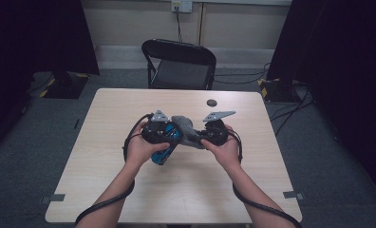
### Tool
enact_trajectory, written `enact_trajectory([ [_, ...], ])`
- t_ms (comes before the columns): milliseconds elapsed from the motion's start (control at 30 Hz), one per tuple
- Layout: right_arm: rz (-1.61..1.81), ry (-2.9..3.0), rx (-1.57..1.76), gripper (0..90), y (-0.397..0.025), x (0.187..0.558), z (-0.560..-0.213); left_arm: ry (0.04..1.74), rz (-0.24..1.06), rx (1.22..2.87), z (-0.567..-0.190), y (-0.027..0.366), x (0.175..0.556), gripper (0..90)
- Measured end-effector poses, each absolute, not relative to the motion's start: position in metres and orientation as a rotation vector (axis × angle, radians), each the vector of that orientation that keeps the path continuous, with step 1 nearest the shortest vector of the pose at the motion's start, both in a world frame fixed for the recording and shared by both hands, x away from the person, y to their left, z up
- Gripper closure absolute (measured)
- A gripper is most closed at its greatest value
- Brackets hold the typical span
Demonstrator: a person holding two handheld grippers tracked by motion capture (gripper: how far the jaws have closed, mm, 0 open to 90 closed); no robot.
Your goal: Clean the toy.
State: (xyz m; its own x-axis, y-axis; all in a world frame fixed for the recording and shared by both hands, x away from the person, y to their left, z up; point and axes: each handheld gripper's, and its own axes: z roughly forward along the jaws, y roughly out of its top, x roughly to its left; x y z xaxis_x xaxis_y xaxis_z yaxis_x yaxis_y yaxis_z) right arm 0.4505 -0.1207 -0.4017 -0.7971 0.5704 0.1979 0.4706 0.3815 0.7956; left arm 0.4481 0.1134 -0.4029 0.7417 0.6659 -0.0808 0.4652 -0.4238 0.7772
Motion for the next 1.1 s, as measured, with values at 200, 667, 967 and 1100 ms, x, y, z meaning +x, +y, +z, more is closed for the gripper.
enact_trajectory([
  [200, 1.409, 2.534, 0.966, 74.9, -0.121, 0.451, -0.409, 0.854, 0.295, 2.076, -0.400, 0.113, 0.449, 25.5],
  [667, 1.413, 2.564, 0.953, 74.9, -0.115, 0.447, -0.418, 0.854, 0.305, 2.090, -0.395, 0.109, 0.453, 25.5],
  [967, 1.406, 2.580, 0.953, 74.9, -0.113, 0.445, -0.421, 0.857, 0.312, 2.092, -0.395, 0.106, 0.454, 25.5],
  [1100, 1.396, 2.591, 0.937, 74.9, -0.111, 0.444, -0.422, 0.857, 0.312, 2.096, -0.394, 0.106, 0.455, 25.5],
])
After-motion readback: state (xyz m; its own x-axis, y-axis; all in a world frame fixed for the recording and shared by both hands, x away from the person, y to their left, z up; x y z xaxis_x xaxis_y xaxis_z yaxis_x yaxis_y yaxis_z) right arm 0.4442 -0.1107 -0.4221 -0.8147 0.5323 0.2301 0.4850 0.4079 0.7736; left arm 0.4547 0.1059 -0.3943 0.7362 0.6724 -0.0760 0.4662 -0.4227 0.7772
